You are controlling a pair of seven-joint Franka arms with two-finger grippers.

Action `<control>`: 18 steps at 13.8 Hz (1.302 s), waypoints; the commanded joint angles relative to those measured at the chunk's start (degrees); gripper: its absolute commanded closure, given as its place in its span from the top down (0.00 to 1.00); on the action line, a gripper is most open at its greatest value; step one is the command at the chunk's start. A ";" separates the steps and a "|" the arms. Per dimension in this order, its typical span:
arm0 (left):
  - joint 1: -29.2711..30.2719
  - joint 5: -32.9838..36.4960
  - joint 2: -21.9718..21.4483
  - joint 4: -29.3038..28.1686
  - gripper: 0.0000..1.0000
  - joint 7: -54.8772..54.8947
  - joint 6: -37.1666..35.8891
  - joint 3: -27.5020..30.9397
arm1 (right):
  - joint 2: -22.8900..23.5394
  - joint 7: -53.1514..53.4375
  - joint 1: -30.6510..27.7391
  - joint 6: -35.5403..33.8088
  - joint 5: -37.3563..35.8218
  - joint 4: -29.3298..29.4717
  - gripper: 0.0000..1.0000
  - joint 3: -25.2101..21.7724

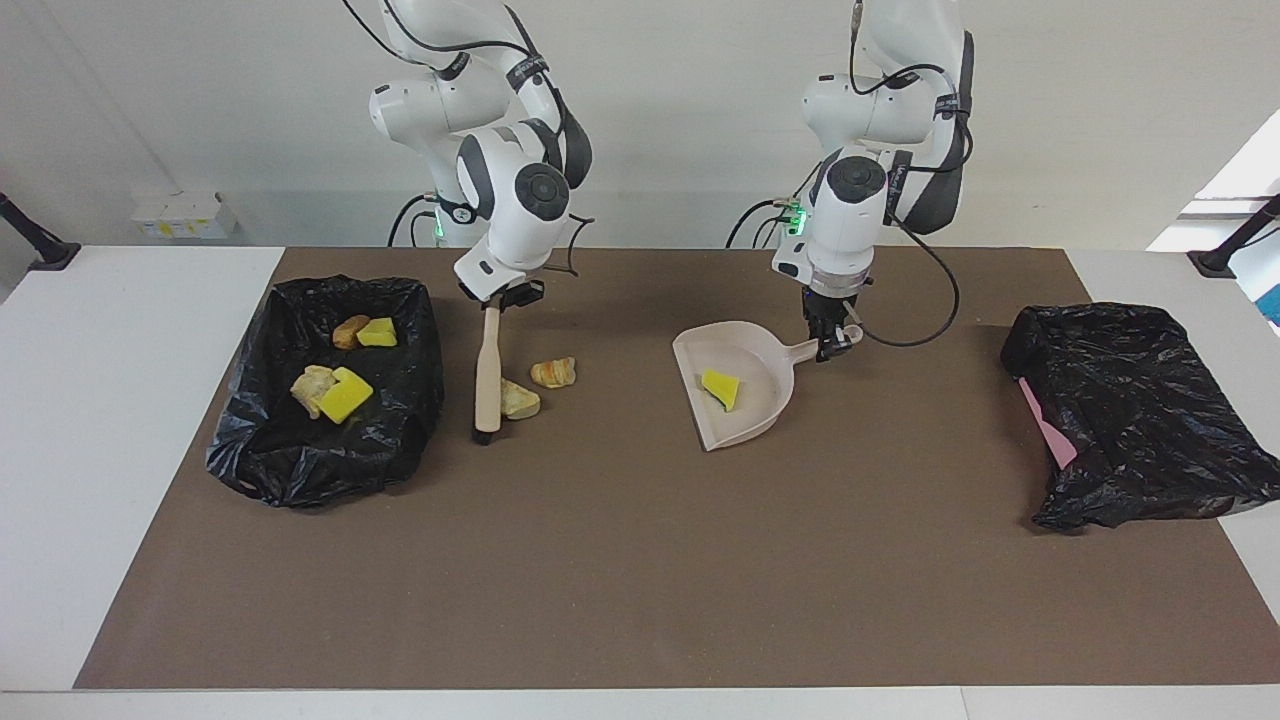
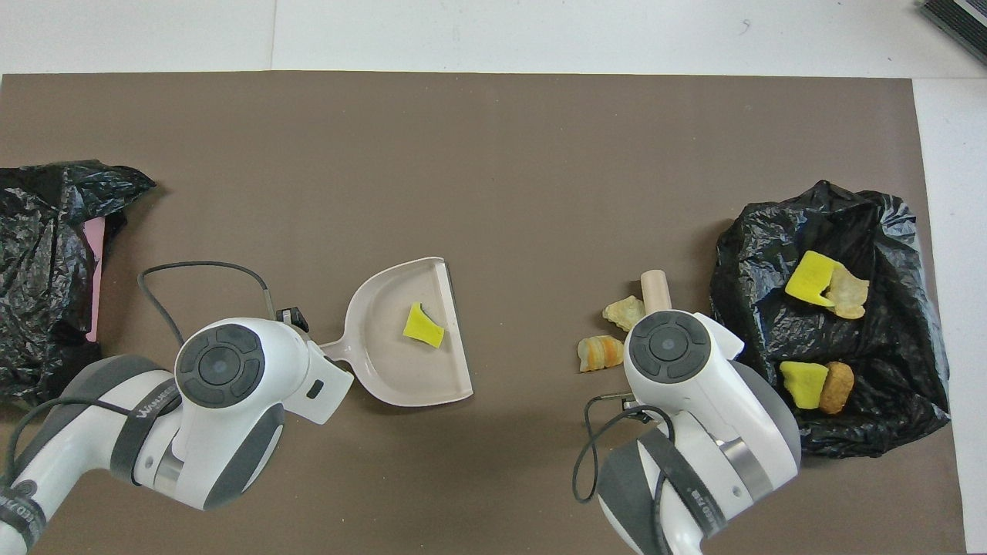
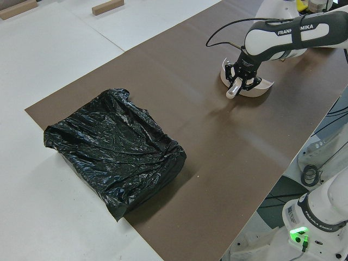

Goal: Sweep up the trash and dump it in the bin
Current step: 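Sweep the scraps toward the dustpan with the brush in the right gripper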

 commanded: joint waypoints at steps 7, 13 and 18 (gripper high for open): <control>-0.84 -0.63 0.67 0.21 0.00 -1.75 1.64 0.15 | 2.86 8.06 6.76 7.42 21.27 4.09 0.00 0.54; -3.83 -0.80 2.52 0.56 0.00 -5.61 3.39 0.15 | 9.70 16.69 13.53 13.14 29.37 11.28 0.00 0.54; -3.84 -0.89 2.61 0.92 0.00 -6.14 3.39 0.15 | 10.16 17.84 20.56 14.91 31.05 14.90 0.00 0.54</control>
